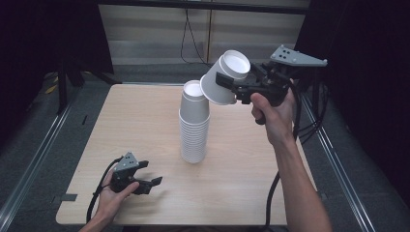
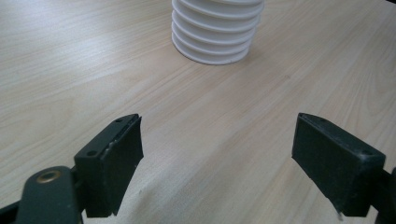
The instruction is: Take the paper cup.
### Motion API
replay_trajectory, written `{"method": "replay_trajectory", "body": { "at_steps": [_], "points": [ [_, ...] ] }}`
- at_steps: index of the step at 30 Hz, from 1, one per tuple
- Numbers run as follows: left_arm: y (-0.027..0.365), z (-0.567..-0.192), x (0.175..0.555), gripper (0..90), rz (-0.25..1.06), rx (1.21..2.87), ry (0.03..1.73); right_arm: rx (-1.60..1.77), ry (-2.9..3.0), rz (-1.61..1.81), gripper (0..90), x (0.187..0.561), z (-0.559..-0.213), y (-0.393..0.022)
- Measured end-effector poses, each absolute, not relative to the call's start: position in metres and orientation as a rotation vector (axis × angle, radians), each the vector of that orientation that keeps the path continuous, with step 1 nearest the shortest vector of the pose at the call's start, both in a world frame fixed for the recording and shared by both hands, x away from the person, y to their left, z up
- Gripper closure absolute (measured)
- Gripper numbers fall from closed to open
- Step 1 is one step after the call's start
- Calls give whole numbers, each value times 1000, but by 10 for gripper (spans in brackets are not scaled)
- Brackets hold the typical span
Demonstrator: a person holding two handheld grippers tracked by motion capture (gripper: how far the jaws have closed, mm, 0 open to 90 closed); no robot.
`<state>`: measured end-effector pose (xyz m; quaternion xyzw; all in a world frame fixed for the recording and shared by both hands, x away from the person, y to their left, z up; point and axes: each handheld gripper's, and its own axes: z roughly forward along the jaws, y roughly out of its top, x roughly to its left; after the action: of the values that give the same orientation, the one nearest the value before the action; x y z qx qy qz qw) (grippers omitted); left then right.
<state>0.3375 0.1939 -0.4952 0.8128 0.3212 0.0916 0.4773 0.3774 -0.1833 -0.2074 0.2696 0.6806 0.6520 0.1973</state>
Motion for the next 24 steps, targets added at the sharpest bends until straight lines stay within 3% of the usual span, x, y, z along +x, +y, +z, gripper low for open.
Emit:
{"method": "replay_trajectory", "body": {
  "at_steps": [11,24],
  "points": [
    [189,-495,337,161,227,1985,767,778,1894,1782,218,367,-218,-206],
    [184,-489,337,161,205,1952,753,825,1990,1706,219,360,-256,-211]
  ]
}}
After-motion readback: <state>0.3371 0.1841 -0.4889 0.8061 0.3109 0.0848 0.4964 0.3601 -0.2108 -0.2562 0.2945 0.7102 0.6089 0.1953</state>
